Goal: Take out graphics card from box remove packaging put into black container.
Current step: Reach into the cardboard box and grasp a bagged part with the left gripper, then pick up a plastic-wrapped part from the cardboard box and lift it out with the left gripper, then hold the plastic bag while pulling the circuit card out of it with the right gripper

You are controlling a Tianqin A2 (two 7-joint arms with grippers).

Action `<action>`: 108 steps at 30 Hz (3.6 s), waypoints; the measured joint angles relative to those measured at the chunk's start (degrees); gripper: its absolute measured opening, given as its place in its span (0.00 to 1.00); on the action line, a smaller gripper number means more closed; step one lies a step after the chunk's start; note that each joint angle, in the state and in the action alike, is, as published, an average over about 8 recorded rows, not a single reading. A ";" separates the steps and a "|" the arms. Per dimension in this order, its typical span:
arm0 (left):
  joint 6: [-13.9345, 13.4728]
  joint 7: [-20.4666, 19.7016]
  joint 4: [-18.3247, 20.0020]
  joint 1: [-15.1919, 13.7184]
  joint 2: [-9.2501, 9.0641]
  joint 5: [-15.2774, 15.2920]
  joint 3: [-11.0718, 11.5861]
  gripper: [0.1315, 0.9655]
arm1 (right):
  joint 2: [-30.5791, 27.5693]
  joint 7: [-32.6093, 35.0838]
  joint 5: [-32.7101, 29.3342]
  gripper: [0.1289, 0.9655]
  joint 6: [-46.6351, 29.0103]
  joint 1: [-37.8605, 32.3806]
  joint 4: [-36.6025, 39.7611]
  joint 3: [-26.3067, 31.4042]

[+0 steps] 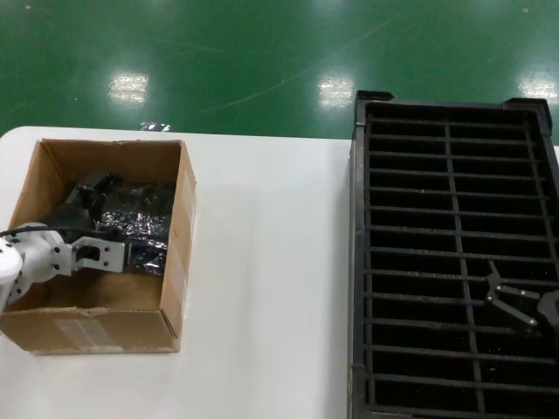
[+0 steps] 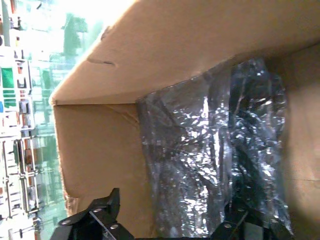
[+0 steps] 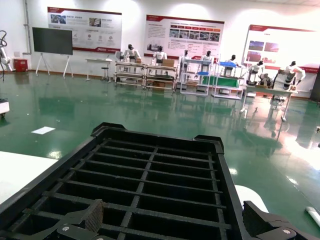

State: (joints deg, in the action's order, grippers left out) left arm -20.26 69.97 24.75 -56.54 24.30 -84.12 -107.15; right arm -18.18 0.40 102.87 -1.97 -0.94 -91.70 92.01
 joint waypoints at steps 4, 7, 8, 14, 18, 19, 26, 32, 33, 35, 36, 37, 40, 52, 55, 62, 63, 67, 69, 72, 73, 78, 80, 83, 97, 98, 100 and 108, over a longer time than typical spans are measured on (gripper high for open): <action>0.25 -1.98 1.09 0.78 0.41 0.73 -0.87 0.61 | 0.00 0.00 0.00 1.00 0.00 0.00 0.00 0.00; 0.54 -3.13 1.76 1.24 0.65 1.09 -1.35 0.55 | 0.00 0.00 0.00 1.00 0.00 0.00 0.00 0.00; 0.64 -3.50 1.97 1.39 0.73 1.21 -1.50 0.52 | 0.00 0.00 0.00 1.00 0.00 0.00 0.00 0.00; 1.11 -5.36 2.80 2.04 1.02 1.78 -2.33 0.32 | 0.00 0.00 0.00 1.00 0.00 0.00 0.00 0.00; 1.34 -6.41 3.21 2.33 1.18 2.13 -2.84 0.25 | 0.00 0.00 0.00 1.00 0.00 0.00 0.00 0.00; 1.39 -6.71 3.36 2.41 1.24 2.24 -2.98 0.23 | 0.00 0.00 0.00 1.00 0.00 0.00 0.00 0.00; 1.57 -10.19 5.48 3.35 2.12 3.81 -4.30 0.14 | 0.00 0.00 0.00 1.00 0.00 0.00 0.00 0.00; 1.68 -14.48 8.85 4.72 3.51 5.92 -5.50 0.07 | 0.00 0.00 0.00 1.00 0.00 0.00 0.00 0.00; 1.73 -15.31 9.60 5.00 3.80 6.36 -5.66 0.06 | 0.00 0.00 0.00 1.00 0.00 0.00 0.00 0.00; 1.88 -17.13 11.35 5.63 4.42 7.40 -5.94 0.03 | 0.00 0.00 0.00 1.00 0.00 0.00 0.00 0.00; 1.98 -18.12 12.30 5.96 4.75 8.02 -6.05 0.03 | 0.00 0.00 0.00 1.00 0.00 0.00 0.00 0.00; 2.08 -19.24 13.36 6.33 5.10 8.76 -6.12 0.03 | 0.00 0.00 0.00 1.00 0.00 0.00 0.00 0.00; 2.30 -23.03 16.92 7.60 6.24 11.54 -6.05 0.02 | 0.00 0.00 0.00 1.00 0.00 0.00 0.00 0.00; 0.63 -38.15 34.13 15.32 10.75 25.47 -0.34 0.01 | 0.00 0.00 0.00 1.00 0.00 0.00 0.00 0.00; 0.02 -40.82 38.79 17.81 11.51 28.41 2.13 0.01 | 0.00 0.00 0.00 1.00 0.00 0.00 0.00 0.00; -3.65 -47.73 52.94 25.93 13.14 34.25 9.60 0.01 | 0.00 0.00 0.00 1.00 0.00 0.00 0.00 0.00; -4.33 -48.68 55.29 27.36 13.43 34.81 10.76 0.01 | 0.00 0.00 0.00 1.00 0.00 0.00 0.00 0.00; -6.69 -51.72 64.61 33.02 14.81 35.88 14.79 0.01 | 0.00 0.00 0.00 1.00 0.00 0.00 0.00 0.00; -7.55 -52.79 68.91 35.75 15.57 35.79 16.50 0.01 | 0.00 0.00 -0.01 1.00 0.00 0.00 0.00 0.00; -8.44 -53.92 74.74 39.58 16.68 35.13 18.64 0.01 | 0.00 0.00 -0.01 1.00 0.00 0.00 0.00 0.00; -8.62 -54.16 76.43 40.80 17.04 34.80 19.22 0.01 | 0.00 0.00 -0.01 1.00 0.00 0.00 0.00 0.00; -8.78 -54.23 82.86 45.99 18.56 32.67 20.38 0.01 | 0.00 -0.01 -0.01 1.00 0.00 0.00 0.00 0.00; -8.61 -53.79 84.52 47.51 18.98 31.74 19.93 0.01 | 0.00 -0.01 -0.01 1.00 0.00 0.00 0.00 0.00; -8.26 -52.78 86.16 49.14 19.38 30.43 18.52 0.01 | 0.00 -0.01 -0.01 1.00 0.00 0.00 0.00 0.00; -7.25 -50.20 87.11 50.65 19.47 28.04 14.46 0.01 | 0.03 0.01 -0.01 1.00 -0.04 -0.01 0.01 -0.02; -7.25 -50.20 87.11 50.65 19.47 28.03 14.45 0.01 | 0.12 0.10 -0.01 1.00 -0.15 -0.05 0.03 -0.09; -7.25 -50.20 87.11 50.65 19.47 28.03 14.45 0.01 | 0.57 0.51 0.05 1.00 -0.71 -0.26 0.10 -0.36; -7.25 -50.19 87.11 50.65 19.47 28.03 14.45 0.01 | 6.07 6.37 2.40 1.00 -8.05 -2.53 -0.36 -2.50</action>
State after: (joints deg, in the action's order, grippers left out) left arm -27.51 19.78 111.87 -5.90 43.77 -56.09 -92.70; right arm -12.11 6.77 105.27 -10.03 -3.47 -92.06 89.51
